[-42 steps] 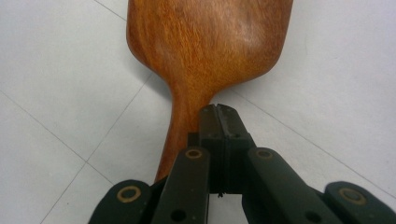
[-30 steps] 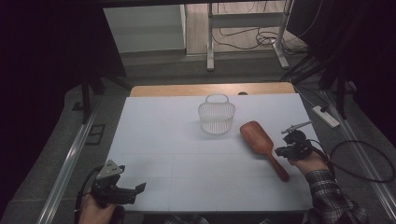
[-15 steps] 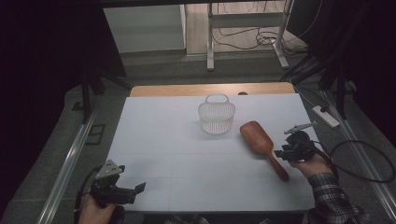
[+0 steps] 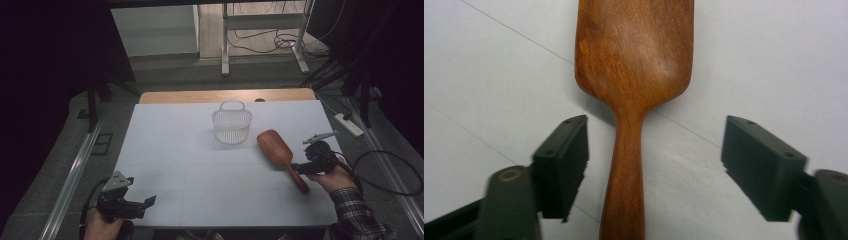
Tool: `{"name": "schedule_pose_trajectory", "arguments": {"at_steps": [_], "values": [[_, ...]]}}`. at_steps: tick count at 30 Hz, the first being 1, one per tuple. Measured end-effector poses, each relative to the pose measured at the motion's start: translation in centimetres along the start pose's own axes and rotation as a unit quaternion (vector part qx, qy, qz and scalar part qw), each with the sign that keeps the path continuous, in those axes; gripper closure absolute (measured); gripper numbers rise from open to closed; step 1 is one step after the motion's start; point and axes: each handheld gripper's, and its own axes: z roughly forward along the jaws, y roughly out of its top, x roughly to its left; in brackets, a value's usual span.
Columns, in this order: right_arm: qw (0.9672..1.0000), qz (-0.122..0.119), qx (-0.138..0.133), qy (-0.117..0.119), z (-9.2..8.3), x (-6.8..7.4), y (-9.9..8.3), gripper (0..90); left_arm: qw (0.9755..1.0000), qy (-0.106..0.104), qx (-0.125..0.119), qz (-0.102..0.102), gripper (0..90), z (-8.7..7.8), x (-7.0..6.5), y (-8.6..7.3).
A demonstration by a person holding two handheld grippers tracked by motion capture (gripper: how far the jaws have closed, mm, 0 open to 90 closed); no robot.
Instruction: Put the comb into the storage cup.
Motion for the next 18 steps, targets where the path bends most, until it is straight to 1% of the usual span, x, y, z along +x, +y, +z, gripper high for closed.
{"name": "schedule_pose_trajectory", "arguments": {"at_steps": [5, 6, 7, 11, 13, 15, 16, 17, 18], "values": [[1.0000, -0.003, -0.001, -0.001, 0.08, 0.24, 0.11, 18.4, 1.0000, 0.000, 0.000, 0.000, 1.5, 0.01, 0.00, 0.00], [1.0000, -0.003, -0.001, -0.001, 0.08, 0.24, 0.11, 18.4, 1.0000, 0.000, 0.000, 0.000, 1.5, 0.01, 0.00, 0.00], [1.0000, -0.004, -0.002, 0.000, 0.11, 0.28, 0.15, 15.7, 1.0000, 0.000, 0.000, 0.000, 1.5, 0.01, 0.00, 0.00], [0.9998, -0.002, -0.004, 0.017, 0.18, 0.35, 0.24, 10.9, 1.0000, 0.000, 0.001, 0.000, 1.5, 0.01, 0.00, 0.01], [0.9998, -0.003, -0.005, 0.019, 0.26, 0.43, 0.30, 8.9, 1.0000, 0.000, 0.001, 0.001, 1.5, 0.02, -0.01, 0.01], [0.9998, -0.005, -0.006, 0.019, 0.41, 0.53, 0.35, 5.9, 1.0000, 0.001, 0.001, 0.001, 1.6, 0.02, -0.02, 0.01], [0.9998, -0.005, -0.006, 0.019, 0.41, 0.53, 0.35, 5.9, 1.0000, 0.001, 0.001, 0.001, 1.5, 0.02, -0.02, 0.01], [0.9998, -0.011, -0.007, 0.015, 0.58, 0.73, 0.41, 2.6, 1.0000, 0.000, 0.002, 0.001, 1.6, 0.03, -0.01, 0.01], [0.9998, -0.013, -0.009, 0.015, 0.66, 0.79, 0.43, 1.5, 1.0000, 0.000, 0.002, 0.001, 1.6, 0.03, -0.01, 0.01]]}}
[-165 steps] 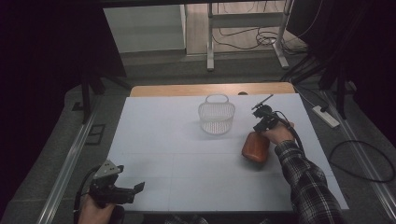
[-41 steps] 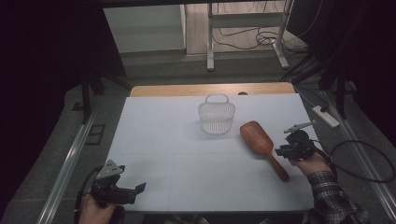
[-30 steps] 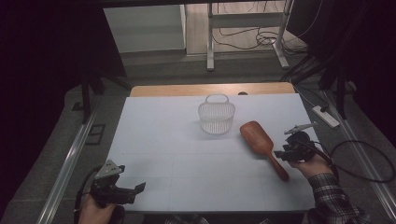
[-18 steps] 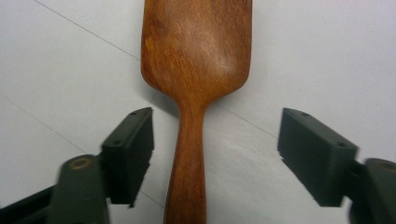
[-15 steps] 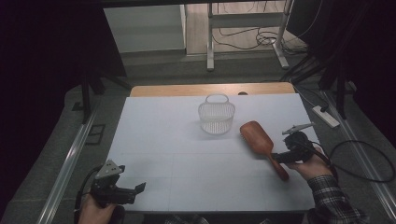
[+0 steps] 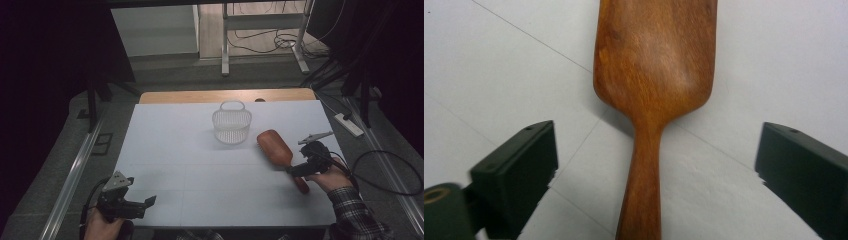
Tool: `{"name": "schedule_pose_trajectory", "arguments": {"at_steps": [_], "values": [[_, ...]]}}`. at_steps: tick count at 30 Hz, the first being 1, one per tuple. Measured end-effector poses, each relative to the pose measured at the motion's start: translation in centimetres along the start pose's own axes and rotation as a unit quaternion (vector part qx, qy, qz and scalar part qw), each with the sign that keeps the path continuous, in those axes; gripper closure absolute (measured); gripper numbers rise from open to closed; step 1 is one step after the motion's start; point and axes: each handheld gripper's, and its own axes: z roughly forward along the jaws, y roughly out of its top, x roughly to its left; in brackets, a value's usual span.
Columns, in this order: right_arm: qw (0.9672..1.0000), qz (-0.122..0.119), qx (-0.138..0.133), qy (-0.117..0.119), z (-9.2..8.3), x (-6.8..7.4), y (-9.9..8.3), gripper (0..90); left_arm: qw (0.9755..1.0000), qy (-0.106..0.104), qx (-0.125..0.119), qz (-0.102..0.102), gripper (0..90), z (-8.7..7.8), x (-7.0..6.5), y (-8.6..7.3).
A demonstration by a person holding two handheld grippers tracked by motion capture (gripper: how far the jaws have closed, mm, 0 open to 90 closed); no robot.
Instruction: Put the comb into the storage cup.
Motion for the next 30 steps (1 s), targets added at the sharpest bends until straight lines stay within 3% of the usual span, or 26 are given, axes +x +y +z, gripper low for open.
{"name": "schedule_pose_trajectory", "arguments": {"at_steps": [7, 19, 30], "values": [[0.9999, -0.003, -0.006, 0.010, 0.7, 0.6, 0.2, 0.0, 1.0000, 0.000, 0.001, 0.001, 1.6, 0.0, 0.0, 0.0], [0.9998, -0.003, 0.005, 0.020, 1.8, 1.5, 1.0, 0.0, 1.0000, 0.002, 0.003, 0.002, 1.6, 0.1, -0.1, 0.0], [0.9995, 0.015, 0.024, 0.011, 2.4, 0.8, 0.6, 0.0, 1.0000, 0.001, 0.003, 0.003, 1.6, 0.1, -0.1, 0.0]]}}
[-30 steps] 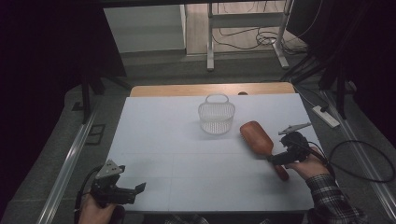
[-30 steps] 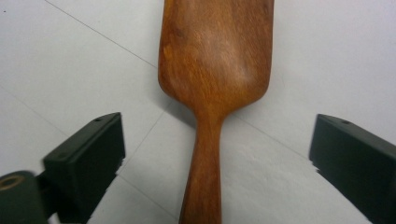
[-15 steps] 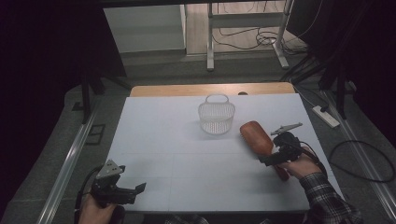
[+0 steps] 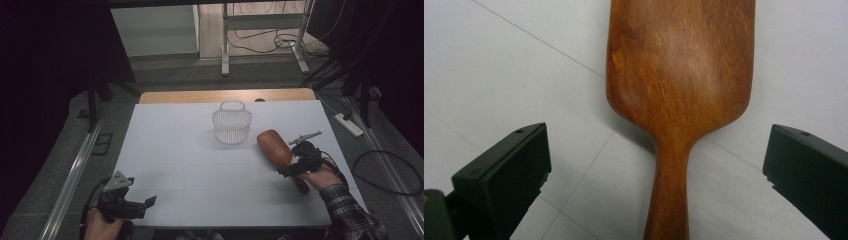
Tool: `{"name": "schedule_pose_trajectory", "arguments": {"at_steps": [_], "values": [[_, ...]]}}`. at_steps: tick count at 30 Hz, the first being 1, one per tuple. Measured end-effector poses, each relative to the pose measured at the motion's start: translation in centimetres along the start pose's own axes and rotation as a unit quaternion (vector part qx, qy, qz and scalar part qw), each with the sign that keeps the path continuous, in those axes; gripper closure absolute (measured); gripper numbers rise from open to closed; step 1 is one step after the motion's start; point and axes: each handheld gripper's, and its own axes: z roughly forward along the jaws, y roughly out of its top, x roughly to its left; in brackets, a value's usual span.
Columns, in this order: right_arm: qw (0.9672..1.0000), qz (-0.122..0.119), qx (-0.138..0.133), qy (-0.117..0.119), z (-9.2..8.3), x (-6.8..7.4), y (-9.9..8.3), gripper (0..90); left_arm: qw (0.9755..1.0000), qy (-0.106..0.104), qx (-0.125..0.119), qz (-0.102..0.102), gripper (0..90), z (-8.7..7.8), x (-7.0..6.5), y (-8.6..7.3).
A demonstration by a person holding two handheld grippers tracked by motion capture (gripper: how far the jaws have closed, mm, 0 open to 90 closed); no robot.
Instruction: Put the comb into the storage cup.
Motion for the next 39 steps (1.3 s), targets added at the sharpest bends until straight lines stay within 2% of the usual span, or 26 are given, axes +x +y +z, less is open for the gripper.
{"name": "schedule_pose_trajectory", "arguments": {"at_steps": [11, 19, 28, 30, 33, 34, 35, 36, 37, 38, 39], "values": [[0.9996, -0.005, 0.021, -0.018, 1.4, -0.2, -0.5, 0.0, 1.0000, 0.000, 0.001, 0.001, 1.7, 0.0, 0.0, 0.0], [0.9986, -0.004, 0.049, -0.021, 2.7, -0.4, -0.8, 0.0, 1.0000, -0.001, 0.001, 0.001, 1.7, 0.0, 0.0, 0.0], [0.9977, -0.005, 0.064, -0.023, 3.2, -0.5, -0.9, 0.3, 1.0000, -0.001, 0.001, 0.001, 1.7, 0.0, 0.0, 0.0], [0.9976, -0.006, 0.064, -0.025, 3.1, -0.5, -0.9, 6.1, 1.0000, -0.001, 0.001, 0.002, 1.7, 0.0, 0.0, 0.0], [0.9982, -0.011, 0.052, -0.026, 2.8, -0.5, -0.8, 22.1, 1.0000, 0.000, 0.002, 0.002, 1.7, 0.1, -0.1, 0.0], [0.9982, -0.011, 0.052, -0.026, 2.8, -0.5, -0.8, 22.1, 1.0000, 0.000, 0.002, 0.002, 1.7, 0.1, -0.1, 0.0], [0.9983, -0.011, 0.050, -0.027, 2.6, -0.5, -0.8, 29.1, 1.0000, 0.000, 0.002, 0.002, 1.7, 0.1, -0.1, 0.0], [0.9983, -0.011, 0.050, -0.027, 2.6, -0.5, -0.8, 29.1, 1.0000, 0.000, 0.002, 0.002, 1.7, 0.1, -0.1, 0.0], [0.9982, -0.009, 0.052, -0.027, 2.6, -0.6, -0.8, 35.6, 1.0000, 0.000, 0.002, 0.002, 1.7, 0.1, -0.1, 0.0], [0.9982, -0.009, 0.052, -0.027, 2.6, -0.6, -0.8, 35.6, 1.0000, 0.000, 0.002, 0.002, 1.7, 0.1, -0.1, 0.0], [0.9983, -0.003, 0.053, -0.024, 2.5, -0.7, -0.7, 42.5, 1.0000, 0.000, 0.002, 0.002, 1.7, 0.1, -0.1, 0.0]]}}
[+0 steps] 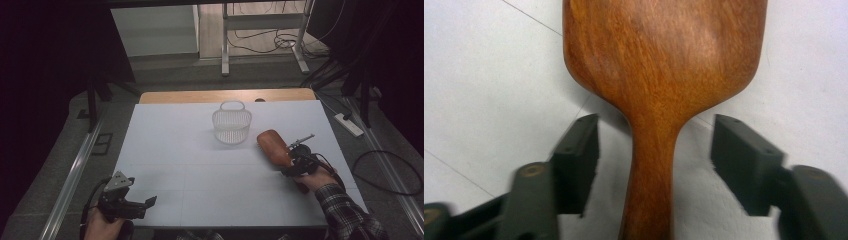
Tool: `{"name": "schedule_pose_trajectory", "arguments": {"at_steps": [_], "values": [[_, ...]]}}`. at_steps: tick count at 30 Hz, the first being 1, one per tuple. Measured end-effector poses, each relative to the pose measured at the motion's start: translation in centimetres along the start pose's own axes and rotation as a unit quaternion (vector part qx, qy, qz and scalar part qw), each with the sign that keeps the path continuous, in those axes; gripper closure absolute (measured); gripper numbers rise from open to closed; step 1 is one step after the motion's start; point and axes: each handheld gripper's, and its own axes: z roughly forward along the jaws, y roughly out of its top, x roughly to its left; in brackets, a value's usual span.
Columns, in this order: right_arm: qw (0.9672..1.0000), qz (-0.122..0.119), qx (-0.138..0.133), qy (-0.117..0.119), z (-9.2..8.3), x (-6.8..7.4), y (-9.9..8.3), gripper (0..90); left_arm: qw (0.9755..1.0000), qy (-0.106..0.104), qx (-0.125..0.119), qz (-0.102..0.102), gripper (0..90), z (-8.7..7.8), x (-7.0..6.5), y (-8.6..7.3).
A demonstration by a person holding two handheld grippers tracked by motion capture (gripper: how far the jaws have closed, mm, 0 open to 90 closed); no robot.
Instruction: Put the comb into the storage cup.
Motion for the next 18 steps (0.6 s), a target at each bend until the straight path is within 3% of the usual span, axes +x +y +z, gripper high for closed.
{"name": "schedule_pose_trajectory", "arguments": {"at_steps": [3, 6, 7, 8, 13, 18], "values": [[1.0000, 0.002, 0.000, 0.004, -0.07, -0.08, 0.04, 46.7, 1.0000, 0.000, 0.000, 0.000, 1.7, 0.00, -0.01, 0.00], [0.9999, 0.004, 0.005, 0.013, -0.04, -0.16, 0.13, 60.5, 1.0000, 0.001, 0.001, 0.001, 1.7, 0.02, -0.03, 0.01], [0.9999, 0.004, 0.005, 0.013, -0.04, -0.16, 0.13, 60.5, 1.0000, 0.001, 0.001, 0.001, 1.7, 0.02, -0.03, 0.01], [0.9999, 0.001, 0.011, 0.009, 0.02, -0.15, 0.13, 68.0, 1.0000, 0.001, 0.001, 0.002, 1.7, 0.01, -0.04, 0.01], [0.9997, 0.013, 0.018, 0.005, -0.08, -0.13, 0.18, 71.2, 1.0000, 0.001, 0.001, 0.002, 1.7, 0.01, -0.05, 0.01], [0.9994, 0.025, 0.013, 0.018, -0.26, -0.36, 0.07, 72.0, 1.0000, 0.001, 0.002, 0.002, 1.7, 0.02, -0.04, 0.02]]}}
